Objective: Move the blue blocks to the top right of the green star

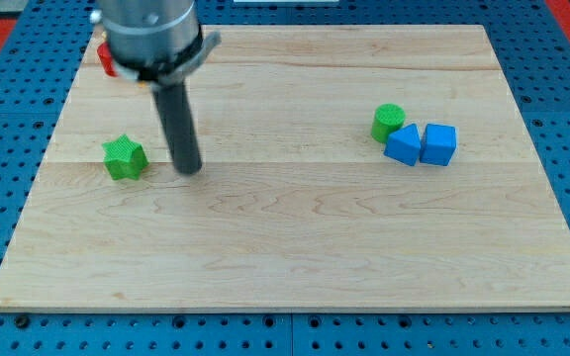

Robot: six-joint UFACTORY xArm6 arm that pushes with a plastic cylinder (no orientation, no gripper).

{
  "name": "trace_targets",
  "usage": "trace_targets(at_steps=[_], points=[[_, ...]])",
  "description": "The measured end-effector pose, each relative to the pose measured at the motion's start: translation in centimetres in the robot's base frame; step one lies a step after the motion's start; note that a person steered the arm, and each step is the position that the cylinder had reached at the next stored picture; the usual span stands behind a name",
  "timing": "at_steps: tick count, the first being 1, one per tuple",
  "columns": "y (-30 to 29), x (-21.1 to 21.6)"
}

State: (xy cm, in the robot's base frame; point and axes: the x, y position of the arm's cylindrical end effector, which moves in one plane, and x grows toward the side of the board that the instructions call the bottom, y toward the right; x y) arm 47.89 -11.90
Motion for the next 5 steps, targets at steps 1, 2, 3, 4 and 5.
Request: trace_targets(at_steps=[1,2,3,4,5], points=[[-3.5,1.7],[-6.7,-2.5],[-6.2,-3.6],[-3.3,-2.0],[5.9,-2.0]])
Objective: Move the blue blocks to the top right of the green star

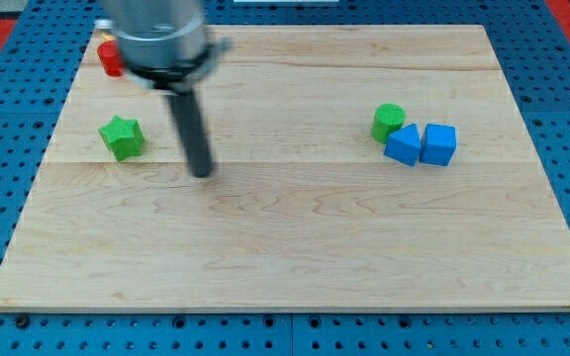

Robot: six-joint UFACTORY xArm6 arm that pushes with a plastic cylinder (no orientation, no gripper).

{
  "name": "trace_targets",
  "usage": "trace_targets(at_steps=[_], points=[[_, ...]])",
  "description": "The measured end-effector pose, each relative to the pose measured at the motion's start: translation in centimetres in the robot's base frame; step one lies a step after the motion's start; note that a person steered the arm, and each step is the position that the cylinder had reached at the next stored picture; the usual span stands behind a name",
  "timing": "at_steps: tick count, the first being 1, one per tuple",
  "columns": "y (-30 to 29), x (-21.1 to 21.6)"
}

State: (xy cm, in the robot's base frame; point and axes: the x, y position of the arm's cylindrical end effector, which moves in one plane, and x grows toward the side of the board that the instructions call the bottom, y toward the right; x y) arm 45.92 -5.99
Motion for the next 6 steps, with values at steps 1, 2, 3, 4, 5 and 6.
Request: trace_targets(at_steps=[1,2,3,4,5,6], points=[[9.0,2.6],[17.9,3.2],[25.4,0.8],[29.1,-0.8],[29.1,-2.2],[27.8,-3.2]])
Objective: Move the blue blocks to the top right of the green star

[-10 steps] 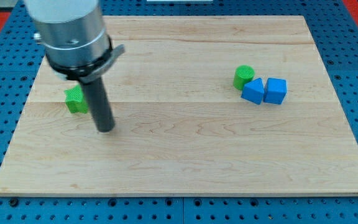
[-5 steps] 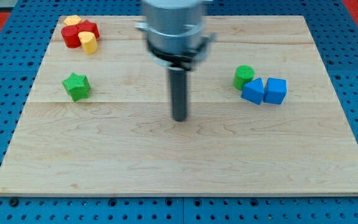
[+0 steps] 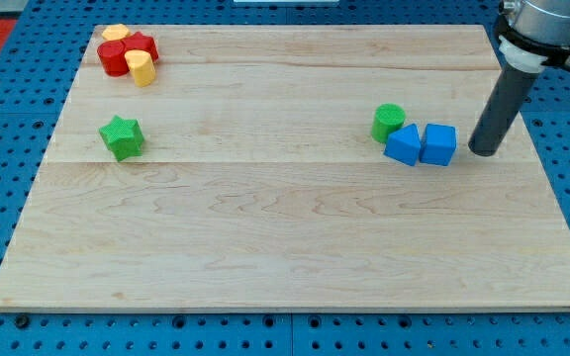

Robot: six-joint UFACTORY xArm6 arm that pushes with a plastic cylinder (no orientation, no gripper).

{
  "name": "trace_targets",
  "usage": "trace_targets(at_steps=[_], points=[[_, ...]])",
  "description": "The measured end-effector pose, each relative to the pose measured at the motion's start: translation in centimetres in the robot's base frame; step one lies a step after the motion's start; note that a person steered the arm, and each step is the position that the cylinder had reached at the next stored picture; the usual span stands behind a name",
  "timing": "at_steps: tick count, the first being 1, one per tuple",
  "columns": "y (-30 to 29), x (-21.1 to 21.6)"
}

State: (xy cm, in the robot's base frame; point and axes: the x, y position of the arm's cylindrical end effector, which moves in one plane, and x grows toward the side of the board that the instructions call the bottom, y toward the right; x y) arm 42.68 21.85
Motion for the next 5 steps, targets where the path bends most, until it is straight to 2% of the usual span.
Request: trace_targets(at_steps=[1,4,5], points=[[-5.8,-0.1],[-29.1,-0.1],[-35.8,-1.3]])
